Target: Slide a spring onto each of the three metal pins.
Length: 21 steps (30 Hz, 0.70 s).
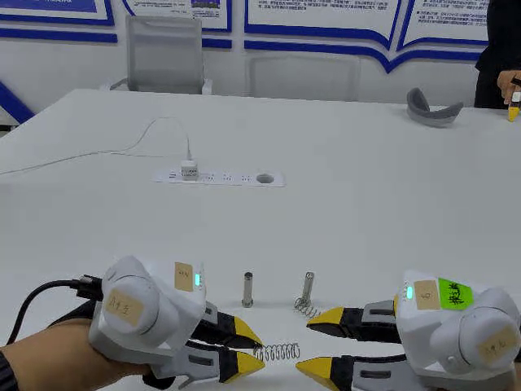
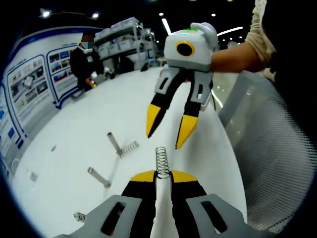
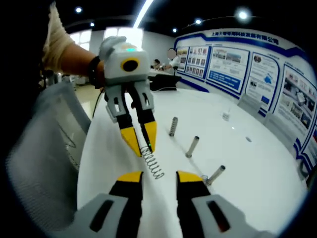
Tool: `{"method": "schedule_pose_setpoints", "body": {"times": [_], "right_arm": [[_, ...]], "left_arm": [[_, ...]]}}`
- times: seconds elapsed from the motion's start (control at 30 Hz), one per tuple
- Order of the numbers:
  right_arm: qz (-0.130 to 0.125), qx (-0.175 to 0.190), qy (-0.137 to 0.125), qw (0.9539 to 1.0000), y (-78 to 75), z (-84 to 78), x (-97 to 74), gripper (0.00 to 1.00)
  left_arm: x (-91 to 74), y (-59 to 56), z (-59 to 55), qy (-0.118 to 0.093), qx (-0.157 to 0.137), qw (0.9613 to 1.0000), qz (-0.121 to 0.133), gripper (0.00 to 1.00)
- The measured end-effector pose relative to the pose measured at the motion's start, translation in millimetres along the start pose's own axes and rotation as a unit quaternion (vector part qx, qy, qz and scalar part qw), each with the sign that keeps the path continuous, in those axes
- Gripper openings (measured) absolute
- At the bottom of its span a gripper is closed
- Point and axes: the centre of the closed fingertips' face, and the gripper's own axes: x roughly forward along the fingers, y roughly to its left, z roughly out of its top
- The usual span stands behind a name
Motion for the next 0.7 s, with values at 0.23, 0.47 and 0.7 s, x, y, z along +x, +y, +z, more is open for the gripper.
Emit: {"method": "schedule_pose_setpoints", "body": {"times": [0.23,0.47,0.7], "right_arm": [[0.014,-0.026,0.014,0.9995,7.2,-1.4,6.2,0.21],[0.027,-0.052,0.029,0.9978,12.9,-5.6,8.1,0.16],[0.032,-0.07,0.039,0.9962,14.9,-8.4,8.6,0.14]], "left_arm": [[-1.1,-3.9,3.3,0.005,0.01,0.9999,-0.009,0.1],[-0.7,-9.9,5.5,0.006,0.012,0.9997,-0.023,0.1],[-0.9,-12.3,9.4,0.003,0.008,0.9995,-0.03,0.1]]}}
